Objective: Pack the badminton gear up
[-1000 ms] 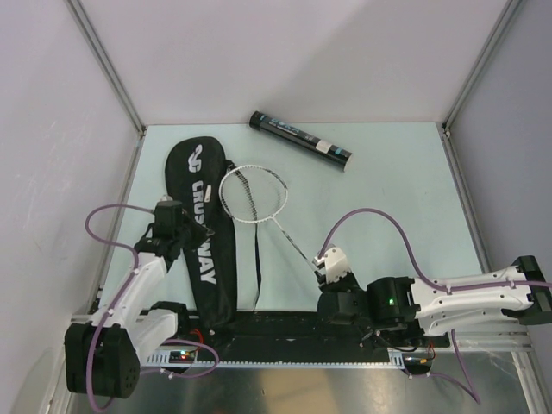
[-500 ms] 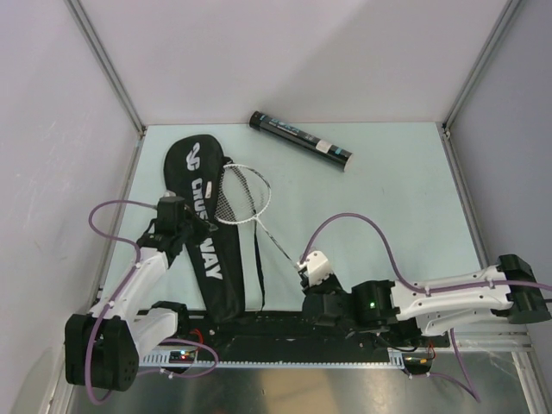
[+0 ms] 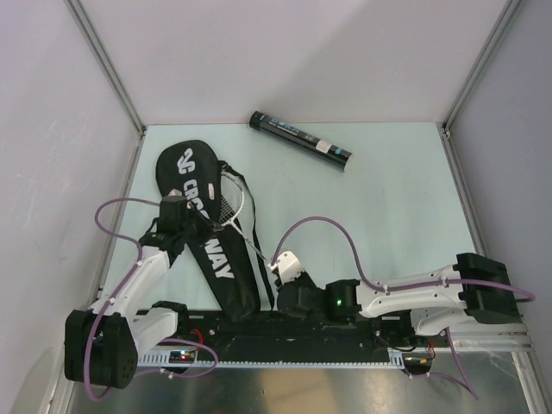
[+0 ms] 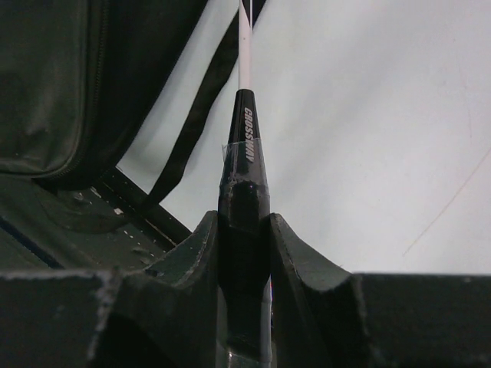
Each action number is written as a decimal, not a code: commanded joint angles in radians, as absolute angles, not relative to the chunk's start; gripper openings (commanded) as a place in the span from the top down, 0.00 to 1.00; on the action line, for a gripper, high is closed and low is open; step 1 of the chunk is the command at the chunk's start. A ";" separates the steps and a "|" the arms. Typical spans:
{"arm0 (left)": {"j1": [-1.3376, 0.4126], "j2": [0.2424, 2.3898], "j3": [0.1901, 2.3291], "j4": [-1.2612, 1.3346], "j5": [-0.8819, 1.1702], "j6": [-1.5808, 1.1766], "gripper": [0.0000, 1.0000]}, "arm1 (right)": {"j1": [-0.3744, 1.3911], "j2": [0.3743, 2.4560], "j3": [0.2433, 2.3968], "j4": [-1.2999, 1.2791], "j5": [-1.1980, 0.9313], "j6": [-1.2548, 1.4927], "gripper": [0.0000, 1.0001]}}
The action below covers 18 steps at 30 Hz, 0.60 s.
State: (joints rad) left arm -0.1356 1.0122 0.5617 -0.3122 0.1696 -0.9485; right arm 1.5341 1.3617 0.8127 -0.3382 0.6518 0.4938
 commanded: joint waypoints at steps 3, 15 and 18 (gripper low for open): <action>-0.154 1.051 0.593 -0.260 0.256 -0.919 1.00 | 1.520 1.398 0.873 -0.206 0.608 0.433 1.00; -0.184 1.034 0.562 -0.246 0.287 -0.973 1.00 | 1.394 1.534 0.929 -0.027 0.495 0.384 1.00; -0.190 1.009 0.536 -0.238 0.288 -1.004 1.00 | 1.368 1.592 0.956 0.020 0.511 0.400 1.00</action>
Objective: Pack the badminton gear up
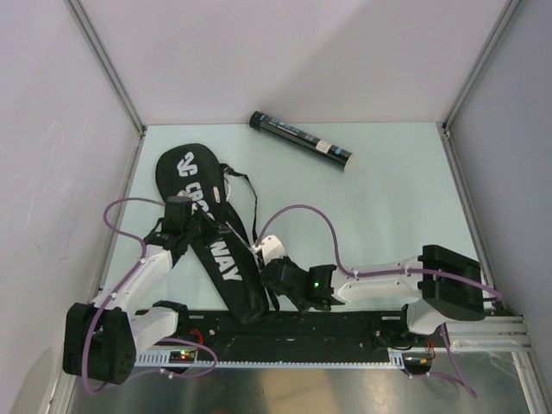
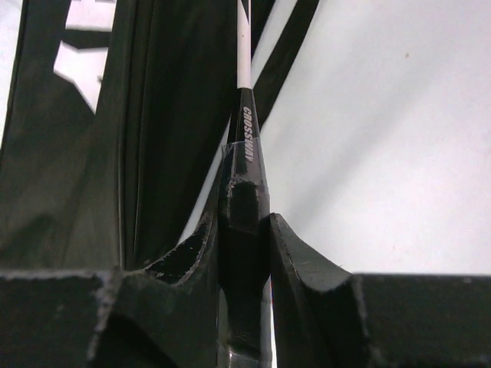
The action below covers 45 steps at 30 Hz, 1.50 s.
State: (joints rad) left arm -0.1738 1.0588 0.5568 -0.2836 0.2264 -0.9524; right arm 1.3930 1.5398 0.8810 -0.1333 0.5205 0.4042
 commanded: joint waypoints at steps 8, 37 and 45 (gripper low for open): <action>-0.197 0.960 0.480 -0.215 0.287 -1.066 1.00 | 1.318 1.728 1.057 0.072 0.541 0.464 1.00; -0.197 0.979 0.416 -0.109 0.234 -1.085 1.00 | 1.183 1.650 1.040 -0.189 0.046 0.571 0.43; -0.196 1.009 0.418 -0.096 0.247 -1.087 1.00 | 1.144 1.647 0.943 -0.115 -0.093 0.551 0.48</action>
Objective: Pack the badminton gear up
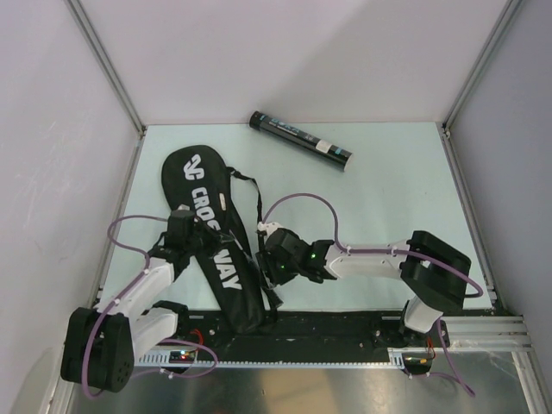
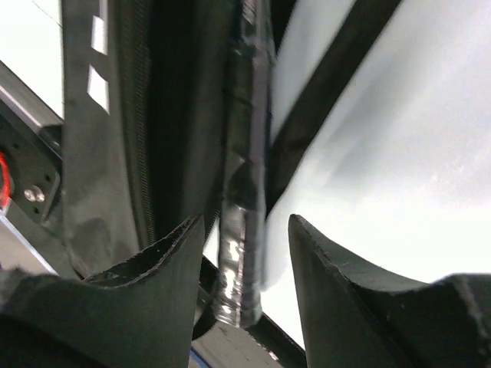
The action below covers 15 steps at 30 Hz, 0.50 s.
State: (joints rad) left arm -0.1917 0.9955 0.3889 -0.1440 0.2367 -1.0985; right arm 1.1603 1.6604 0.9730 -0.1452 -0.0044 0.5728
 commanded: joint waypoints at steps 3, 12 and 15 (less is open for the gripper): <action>-0.197 1.020 0.421 -0.090 0.256 -1.088 1.00 | 1.142 1.667 0.935 -0.098 -0.115 0.549 0.48; -0.197 1.022 0.418 -0.081 0.250 -1.093 1.00 | 1.138 1.682 0.934 -0.026 -0.168 0.603 0.64; -0.197 1.030 0.413 -0.072 0.257 -1.095 1.00 | 1.141 1.694 0.934 -0.018 -0.152 0.623 0.63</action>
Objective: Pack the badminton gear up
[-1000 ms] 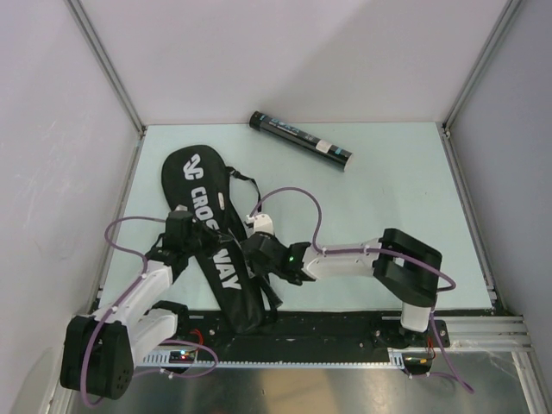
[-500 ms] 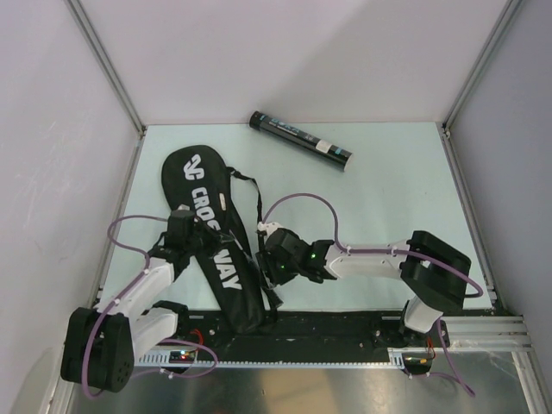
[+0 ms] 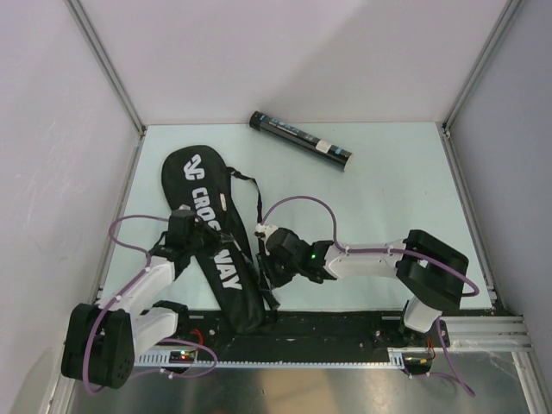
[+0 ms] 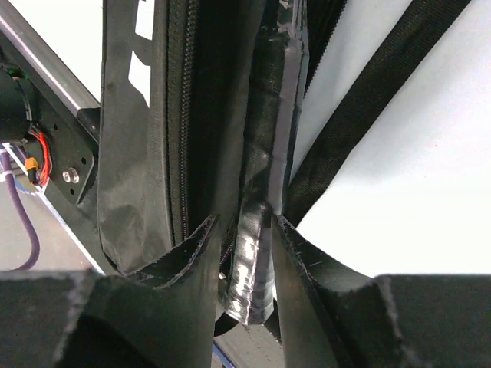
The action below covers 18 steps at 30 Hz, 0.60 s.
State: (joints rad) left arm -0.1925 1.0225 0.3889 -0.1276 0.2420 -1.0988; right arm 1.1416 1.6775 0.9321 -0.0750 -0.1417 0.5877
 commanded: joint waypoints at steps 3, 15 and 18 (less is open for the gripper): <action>-0.198 1.030 0.413 -0.070 0.263 -1.096 1.00 | 1.142 1.705 0.934 -0.011 -0.154 0.644 0.62; -0.202 1.017 0.398 -0.065 0.255 -1.099 1.00 | 1.131 1.696 0.933 0.005 -0.164 0.652 0.53; -0.205 1.012 0.394 -0.063 0.247 -1.103 1.00 | 1.124 1.698 0.934 0.005 -0.179 0.661 0.53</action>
